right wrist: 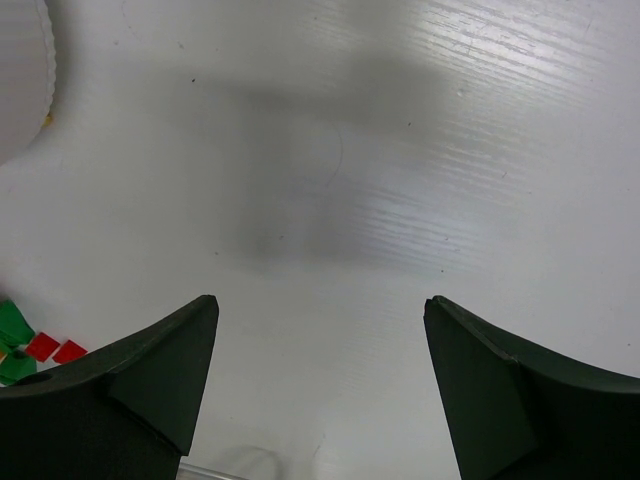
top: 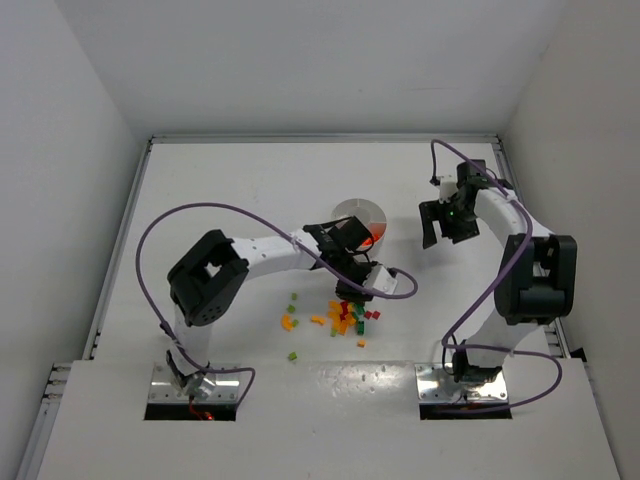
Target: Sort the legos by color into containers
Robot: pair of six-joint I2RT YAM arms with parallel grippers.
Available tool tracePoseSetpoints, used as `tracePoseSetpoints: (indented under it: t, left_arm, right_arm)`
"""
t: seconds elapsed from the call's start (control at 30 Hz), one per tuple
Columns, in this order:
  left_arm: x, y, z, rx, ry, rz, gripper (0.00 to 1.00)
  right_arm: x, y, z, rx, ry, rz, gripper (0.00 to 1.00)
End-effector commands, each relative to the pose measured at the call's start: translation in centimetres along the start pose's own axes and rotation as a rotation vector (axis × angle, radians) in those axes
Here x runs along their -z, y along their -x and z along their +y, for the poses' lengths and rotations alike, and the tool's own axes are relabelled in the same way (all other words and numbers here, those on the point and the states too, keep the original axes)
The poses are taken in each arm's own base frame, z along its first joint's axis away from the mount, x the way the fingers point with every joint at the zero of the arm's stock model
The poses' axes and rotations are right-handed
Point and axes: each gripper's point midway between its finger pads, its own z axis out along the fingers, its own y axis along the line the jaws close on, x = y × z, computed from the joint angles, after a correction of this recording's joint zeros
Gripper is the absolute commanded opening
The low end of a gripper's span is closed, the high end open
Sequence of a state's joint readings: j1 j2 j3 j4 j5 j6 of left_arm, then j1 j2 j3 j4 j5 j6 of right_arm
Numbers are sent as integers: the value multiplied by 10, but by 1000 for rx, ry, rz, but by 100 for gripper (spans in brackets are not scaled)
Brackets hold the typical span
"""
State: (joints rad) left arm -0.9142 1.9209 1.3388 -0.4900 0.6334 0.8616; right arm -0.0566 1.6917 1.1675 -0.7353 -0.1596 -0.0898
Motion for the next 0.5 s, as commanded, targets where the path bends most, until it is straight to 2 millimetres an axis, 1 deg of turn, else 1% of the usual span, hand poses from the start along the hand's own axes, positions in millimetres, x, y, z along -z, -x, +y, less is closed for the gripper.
tracePoseSetpoints:
  t: [0.0,0.03,0.07,0.1,0.13,0.2,0.23,0.27,0.3,0.33,0.37,0.4,0.43,0.47]
  left_arm:
    - [-7,42,4,-113,-19,-122,46]
    - [-11,43,0,-118,-26,-122,46]
    - [-14,39,2,-106,-18,-114,46]
    - [-14,41,4,-104,-10,-120,46]
    - [-20,43,3,-113,-15,-124,46]
    - [-22,42,7,-108,-2,-123,46]
    - [-29,41,2,-109,-18,-118,46]
    - [-31,42,0,-106,-20,-112,46]
    - [-34,38,-1,-99,-28,-106,47]
    - [-40,39,-4,-107,-37,-107,47]
    - [-39,42,-2,-112,-31,-112,47]
    - [-43,41,0,-114,-29,-113,47]
    - [-48,39,-5,-102,-44,-108,47]
    - [-49,40,-3,-108,-38,-112,47]
  right_arm:
    - [7,18,-3,14,-9,-54,83]
    - [7,18,-3,14,-9,-54,83]
    - [6,15,-3,13,-7,-45,83]
    - [6,15,-3,13,-7,-45,83]
    - [8,16,-3,14,-9,-54,83]
    - [6,12,-2,12,-7,-44,83]
    - [6,12,-2,12,-7,-44,83]
    - [7,10,-1,12,-7,-44,83]
    - [7,9,-3,12,-16,-42,83]
    - [7,9,-3,12,-16,-42,83]
    - [7,9,-3,3,-16,-42,83]
    - [10,13,-3,6,-20,-59,83]
    - [10,13,-3,6,-20,-59,83]
    - [10,13,-3,6,-20,-59,83]
